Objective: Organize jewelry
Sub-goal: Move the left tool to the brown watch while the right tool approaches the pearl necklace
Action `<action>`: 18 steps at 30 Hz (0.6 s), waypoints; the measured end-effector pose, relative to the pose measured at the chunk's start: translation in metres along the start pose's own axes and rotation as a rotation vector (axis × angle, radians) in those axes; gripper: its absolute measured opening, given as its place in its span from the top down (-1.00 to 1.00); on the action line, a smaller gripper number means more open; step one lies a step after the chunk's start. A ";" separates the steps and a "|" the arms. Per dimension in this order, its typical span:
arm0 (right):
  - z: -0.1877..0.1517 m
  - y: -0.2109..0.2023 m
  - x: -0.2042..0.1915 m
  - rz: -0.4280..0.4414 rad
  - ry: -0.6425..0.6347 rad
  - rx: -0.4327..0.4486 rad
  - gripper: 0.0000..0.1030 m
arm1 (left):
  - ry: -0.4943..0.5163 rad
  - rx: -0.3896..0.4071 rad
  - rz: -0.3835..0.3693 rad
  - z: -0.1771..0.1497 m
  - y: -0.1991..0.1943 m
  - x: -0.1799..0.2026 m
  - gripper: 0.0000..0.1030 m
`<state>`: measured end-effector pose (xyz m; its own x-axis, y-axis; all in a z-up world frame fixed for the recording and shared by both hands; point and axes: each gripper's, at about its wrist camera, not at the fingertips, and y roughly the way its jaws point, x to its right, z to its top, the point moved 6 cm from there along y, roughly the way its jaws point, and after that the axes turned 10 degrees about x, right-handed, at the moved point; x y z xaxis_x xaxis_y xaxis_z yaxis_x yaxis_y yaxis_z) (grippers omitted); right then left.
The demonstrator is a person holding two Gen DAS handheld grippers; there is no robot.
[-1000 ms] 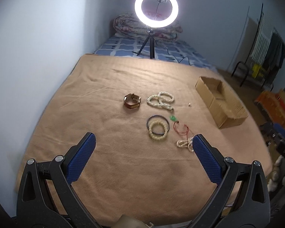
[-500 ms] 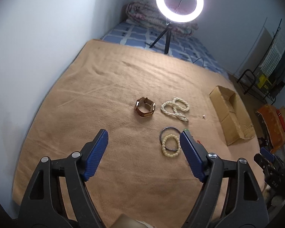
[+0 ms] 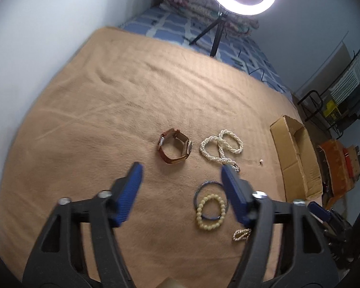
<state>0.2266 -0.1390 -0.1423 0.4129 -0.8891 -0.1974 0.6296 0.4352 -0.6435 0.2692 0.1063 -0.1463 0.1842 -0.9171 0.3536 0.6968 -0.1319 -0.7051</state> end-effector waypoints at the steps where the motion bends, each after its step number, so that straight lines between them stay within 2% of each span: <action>1: 0.002 0.010 -0.002 0.003 -0.007 -0.011 -0.03 | -0.015 -0.012 -0.006 0.001 0.007 -0.002 -0.20; 5: 0.009 0.038 -0.004 0.044 0.017 -0.050 -0.03 | -0.086 -0.068 -0.016 -0.002 0.036 -0.016 -0.18; 10: 0.020 0.083 -0.005 0.077 0.043 -0.093 -0.03 | -0.115 -0.101 -0.014 -0.002 0.060 -0.031 -0.17; 12: 0.023 0.101 -0.008 0.086 0.030 -0.108 -0.03 | -0.119 -0.112 -0.002 -0.002 0.070 -0.037 -0.14; 14: 0.023 0.117 -0.013 0.092 0.006 -0.127 -0.03 | -0.120 -0.129 0.005 -0.004 0.079 -0.042 -0.03; 18: 0.023 0.146 -0.021 0.098 -0.042 -0.162 -0.03 | -0.129 -0.162 0.013 -0.008 0.096 -0.049 0.01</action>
<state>0.3247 -0.0531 -0.2151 0.4960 -0.8356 -0.2361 0.4726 0.4879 -0.7339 0.3215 0.1357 -0.2364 0.2867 -0.8647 0.4124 0.5754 -0.1887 -0.7958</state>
